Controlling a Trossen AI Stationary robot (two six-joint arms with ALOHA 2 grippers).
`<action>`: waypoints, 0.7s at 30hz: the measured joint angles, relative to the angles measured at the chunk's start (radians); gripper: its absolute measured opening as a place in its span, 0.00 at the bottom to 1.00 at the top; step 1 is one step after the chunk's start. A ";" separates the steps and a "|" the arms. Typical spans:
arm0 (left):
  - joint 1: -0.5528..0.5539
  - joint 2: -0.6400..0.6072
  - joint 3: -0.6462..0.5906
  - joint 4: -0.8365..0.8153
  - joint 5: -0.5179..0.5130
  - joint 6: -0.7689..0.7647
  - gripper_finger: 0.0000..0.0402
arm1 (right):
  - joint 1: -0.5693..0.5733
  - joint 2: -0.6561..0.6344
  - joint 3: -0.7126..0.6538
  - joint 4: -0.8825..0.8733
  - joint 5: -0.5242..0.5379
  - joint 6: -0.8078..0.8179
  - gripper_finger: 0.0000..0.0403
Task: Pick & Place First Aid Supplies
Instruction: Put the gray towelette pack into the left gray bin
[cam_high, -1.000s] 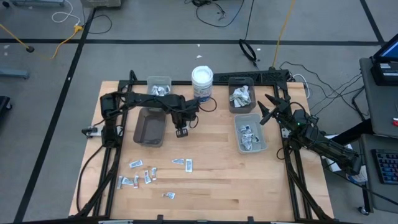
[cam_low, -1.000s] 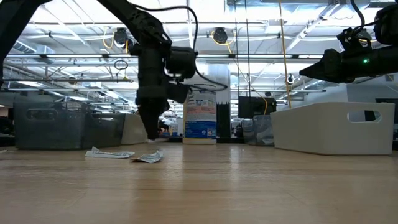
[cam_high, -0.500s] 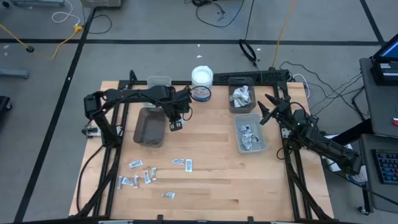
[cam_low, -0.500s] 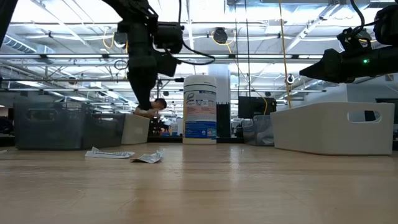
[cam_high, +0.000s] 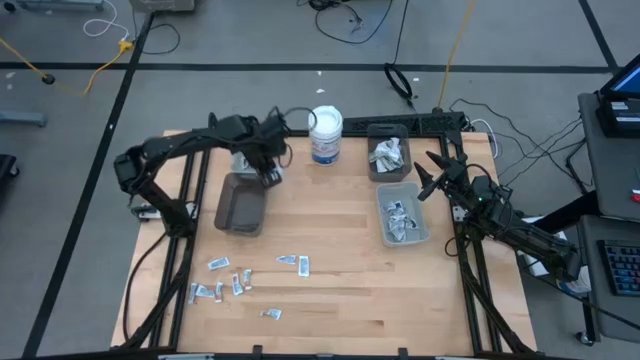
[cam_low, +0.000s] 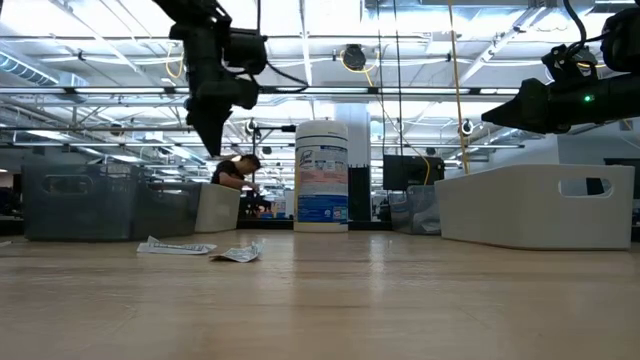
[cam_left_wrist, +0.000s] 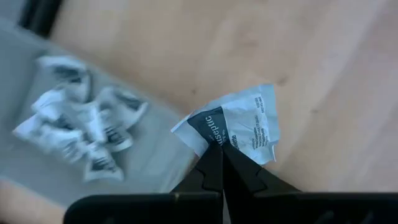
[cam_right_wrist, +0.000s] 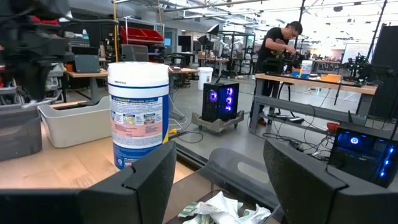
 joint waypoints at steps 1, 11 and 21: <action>0.026 -0.002 0.000 -0.001 -0.002 0.001 0.00 | 0.000 0.000 0.000 0.000 0.000 0.000 0.59; 0.253 -0.004 0.000 -0.008 -0.005 0.003 0.00 | 0.000 0.000 0.000 0.000 0.000 0.000 0.59; 0.301 0.031 0.000 -0.008 -0.068 0.030 0.00 | 0.000 0.000 0.000 0.000 0.000 0.000 0.59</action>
